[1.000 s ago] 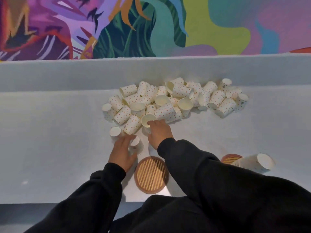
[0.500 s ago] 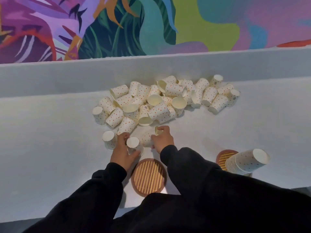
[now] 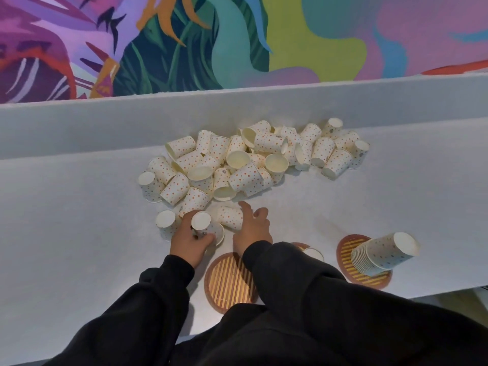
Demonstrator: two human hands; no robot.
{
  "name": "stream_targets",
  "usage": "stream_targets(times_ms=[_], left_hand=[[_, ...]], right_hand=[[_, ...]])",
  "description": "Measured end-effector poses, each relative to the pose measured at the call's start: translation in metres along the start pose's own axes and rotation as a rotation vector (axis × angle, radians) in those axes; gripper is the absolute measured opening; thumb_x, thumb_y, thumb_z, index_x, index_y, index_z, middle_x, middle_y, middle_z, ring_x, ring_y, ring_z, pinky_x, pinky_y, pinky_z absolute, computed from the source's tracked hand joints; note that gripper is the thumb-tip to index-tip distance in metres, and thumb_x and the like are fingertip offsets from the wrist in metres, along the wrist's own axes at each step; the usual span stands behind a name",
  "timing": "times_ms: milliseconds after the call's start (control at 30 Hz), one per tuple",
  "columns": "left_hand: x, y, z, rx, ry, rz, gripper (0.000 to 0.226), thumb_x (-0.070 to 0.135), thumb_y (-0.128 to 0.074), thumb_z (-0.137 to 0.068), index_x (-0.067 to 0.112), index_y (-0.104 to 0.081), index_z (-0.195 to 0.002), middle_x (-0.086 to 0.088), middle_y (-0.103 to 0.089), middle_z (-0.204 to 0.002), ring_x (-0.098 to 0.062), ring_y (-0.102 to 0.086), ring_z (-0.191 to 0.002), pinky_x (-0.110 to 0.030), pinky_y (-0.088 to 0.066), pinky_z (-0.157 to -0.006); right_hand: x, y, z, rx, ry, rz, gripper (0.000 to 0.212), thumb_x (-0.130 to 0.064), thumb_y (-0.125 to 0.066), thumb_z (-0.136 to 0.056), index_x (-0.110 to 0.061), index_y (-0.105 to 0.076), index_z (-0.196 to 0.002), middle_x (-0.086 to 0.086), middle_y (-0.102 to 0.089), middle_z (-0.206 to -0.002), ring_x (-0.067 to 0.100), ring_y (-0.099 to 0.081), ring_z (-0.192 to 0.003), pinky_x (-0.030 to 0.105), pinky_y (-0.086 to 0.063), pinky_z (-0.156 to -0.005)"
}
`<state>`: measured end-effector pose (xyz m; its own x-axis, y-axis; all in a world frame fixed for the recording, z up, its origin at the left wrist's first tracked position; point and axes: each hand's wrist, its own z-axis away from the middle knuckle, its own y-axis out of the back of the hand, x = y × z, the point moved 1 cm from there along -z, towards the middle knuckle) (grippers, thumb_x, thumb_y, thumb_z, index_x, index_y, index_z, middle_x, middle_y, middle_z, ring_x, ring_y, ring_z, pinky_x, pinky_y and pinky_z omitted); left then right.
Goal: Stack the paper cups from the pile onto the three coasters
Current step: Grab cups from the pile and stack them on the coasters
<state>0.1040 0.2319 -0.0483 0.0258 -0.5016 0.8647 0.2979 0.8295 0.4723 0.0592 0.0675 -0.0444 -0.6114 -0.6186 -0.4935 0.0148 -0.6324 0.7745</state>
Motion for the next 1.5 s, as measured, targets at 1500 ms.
stream_targets(times_ms=[1500], left_hand=[[0.169, -0.086, 0.116, -0.080, -0.422, 0.177, 0.064, 0.030, -0.082, -0.075, 0.027, -0.054, -0.133, 0.022, -0.061, -0.127, -0.011, -0.057, -0.123, -0.023, -0.053, -0.091]], right_hand=[[0.192, 0.107, 0.094, 0.027, 0.211, -0.601, 0.070, -0.026, -0.092, -0.070, -0.047, -0.052, -0.124, -0.029, -0.063, -0.120, -0.007, -0.058, -0.117, 0.023, -0.052, -0.101]])
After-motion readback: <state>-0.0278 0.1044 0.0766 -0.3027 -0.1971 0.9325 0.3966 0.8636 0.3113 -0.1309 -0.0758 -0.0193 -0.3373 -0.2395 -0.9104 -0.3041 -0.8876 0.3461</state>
